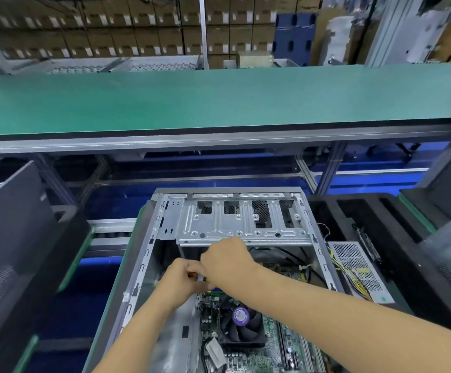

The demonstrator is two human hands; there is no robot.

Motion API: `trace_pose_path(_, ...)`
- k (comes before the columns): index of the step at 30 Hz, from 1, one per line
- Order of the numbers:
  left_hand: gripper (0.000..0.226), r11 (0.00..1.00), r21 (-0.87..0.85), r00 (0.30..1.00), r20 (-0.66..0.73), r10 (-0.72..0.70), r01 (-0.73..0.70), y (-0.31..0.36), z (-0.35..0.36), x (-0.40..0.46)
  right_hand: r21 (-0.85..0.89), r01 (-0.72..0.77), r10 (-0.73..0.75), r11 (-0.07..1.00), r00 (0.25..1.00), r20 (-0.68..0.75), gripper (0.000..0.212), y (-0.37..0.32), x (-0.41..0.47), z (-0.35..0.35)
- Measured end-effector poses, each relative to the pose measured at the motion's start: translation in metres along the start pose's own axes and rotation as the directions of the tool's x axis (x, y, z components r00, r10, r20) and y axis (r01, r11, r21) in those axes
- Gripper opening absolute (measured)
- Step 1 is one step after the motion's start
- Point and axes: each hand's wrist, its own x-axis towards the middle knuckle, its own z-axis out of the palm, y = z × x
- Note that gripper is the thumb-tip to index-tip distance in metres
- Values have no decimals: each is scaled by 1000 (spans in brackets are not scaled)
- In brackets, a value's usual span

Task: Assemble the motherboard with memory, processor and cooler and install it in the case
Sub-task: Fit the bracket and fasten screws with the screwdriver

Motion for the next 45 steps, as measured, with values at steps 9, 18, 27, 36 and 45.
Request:
trace_pose_path(9, 36, 1000, 8, 999, -30, -21, 21, -1, -5, -1, 12, 71, -70, 997, 997, -20, 26, -2, 2, -10)
trace_pose_path(18, 45, 998, 11, 998, -21, -64, 65, -5, -7, 6, 115, 167, -167, 979, 986, -14, 29, 5, -1, -16)
trace_pose_path(27, 45, 997, 57, 997, -62, -49, 52, -8, -7, 9, 122, 190, -190, 974, 982, -10, 31, 7, 0, -13)
trace_pose_path(36, 34, 990, 102, 984, -158, -76, 93, -4, -8, 9, 19, 162, -161, 987, 985, -58, 27, -4, 11, -21)
trace_pose_path(45, 39, 954, 244, 977, -76, 198, -174, 47, 21, 1, 123, 4, -35, 992, 968, 250, 12, 33, -33, -30)
